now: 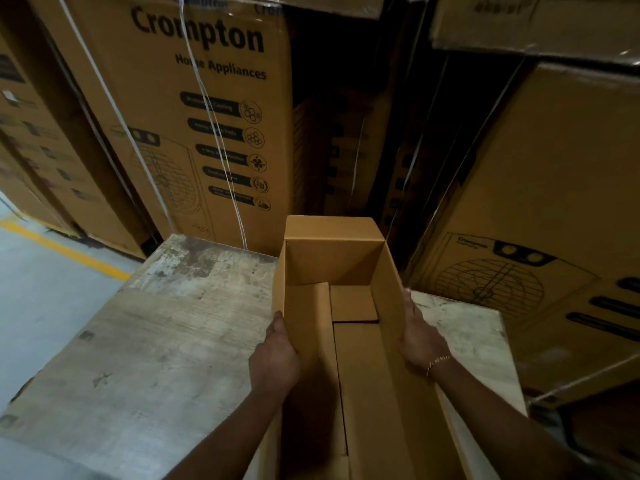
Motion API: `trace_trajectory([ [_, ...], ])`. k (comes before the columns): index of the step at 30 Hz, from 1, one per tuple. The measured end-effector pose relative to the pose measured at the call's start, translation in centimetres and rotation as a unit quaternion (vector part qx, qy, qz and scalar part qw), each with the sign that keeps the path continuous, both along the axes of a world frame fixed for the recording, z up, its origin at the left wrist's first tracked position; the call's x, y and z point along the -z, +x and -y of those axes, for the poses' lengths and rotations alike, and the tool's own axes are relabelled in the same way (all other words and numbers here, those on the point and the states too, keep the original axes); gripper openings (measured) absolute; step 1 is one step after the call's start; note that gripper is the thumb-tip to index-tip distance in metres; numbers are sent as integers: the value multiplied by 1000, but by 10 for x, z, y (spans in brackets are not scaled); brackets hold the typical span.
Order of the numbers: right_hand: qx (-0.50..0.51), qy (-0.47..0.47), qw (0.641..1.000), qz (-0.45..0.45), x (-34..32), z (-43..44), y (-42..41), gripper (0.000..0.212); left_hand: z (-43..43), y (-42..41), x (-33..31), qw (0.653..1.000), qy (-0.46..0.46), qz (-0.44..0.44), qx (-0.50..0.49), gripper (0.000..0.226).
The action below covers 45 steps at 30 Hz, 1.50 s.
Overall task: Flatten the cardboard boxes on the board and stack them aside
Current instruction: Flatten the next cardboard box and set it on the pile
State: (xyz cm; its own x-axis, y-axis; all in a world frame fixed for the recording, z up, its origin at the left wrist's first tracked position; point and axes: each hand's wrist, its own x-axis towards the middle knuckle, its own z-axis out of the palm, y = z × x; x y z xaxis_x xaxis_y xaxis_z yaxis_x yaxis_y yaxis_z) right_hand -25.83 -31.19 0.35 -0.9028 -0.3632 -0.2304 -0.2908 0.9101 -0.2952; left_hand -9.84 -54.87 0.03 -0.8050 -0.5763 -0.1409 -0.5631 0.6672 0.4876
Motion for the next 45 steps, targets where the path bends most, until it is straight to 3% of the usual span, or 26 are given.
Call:
trace_trajectory([
  [5, 14, -41, 991, 124, -16, -78, 112, 97, -3, 25, -22, 997, 49, 56, 23, 86],
  [10, 45, -40, 980, 191, -11, -137, 189, 87, -57, 123, -11, 989, 129, 70, 2, 83],
  [14, 130, -152, 950, 239, -14, -144, 226, 72, -76, 194, 26, 965, 228, 105, -76, 97],
  [16, 139, -187, 948, 218, -27, -137, 238, 66, -80, 209, 25, 954, 265, 108, -94, 93],
  [20, 148, -194, 959, 142, -68, -128, 255, 58, -85, 216, -3, 940, 309, 50, -134, 53],
  [24, 110, -66, 991, 44, -128, -117, 263, 59, -84, 204, -3, 882, 442, -47, -155, 36],
  [26, 60, 10, 998, -32, -156, -97, 267, 65, -80, 190, -2, 860, 486, -48, -146, 32],
  [28, 4, 55, 995, -83, -171, -64, 271, 68, -67, 178, 10, 864, 486, -20, -129, 29],
  [32, -64, 76, 990, -101, -162, 7, 278, 68, -14, 161, 78, 903, 408, 64, -122, 28],
  [34, -70, 64, 988, -120, -159, 32, 278, 63, -4, 164, 44, 919, 368, 83, -115, 30],
  [36, -67, 36, 987, -138, -160, 51, 278, 61, 0, 164, 8, 919, 378, 41, -103, 35],
  [40, -83, -18, 986, -147, -157, 80, 274, 55, 15, 154, -41, 835, 545, -55, -42, 44],
  [43, 2, -167, 978, -126, -144, 75, 261, 47, 17, 153, -66, 801, 586, -118, 13, 60],
  [45, 93, -202, 968, -114, -129, 59, 250, 69, 18, 150, -74, 788, 599, -138, -2, 61],
])
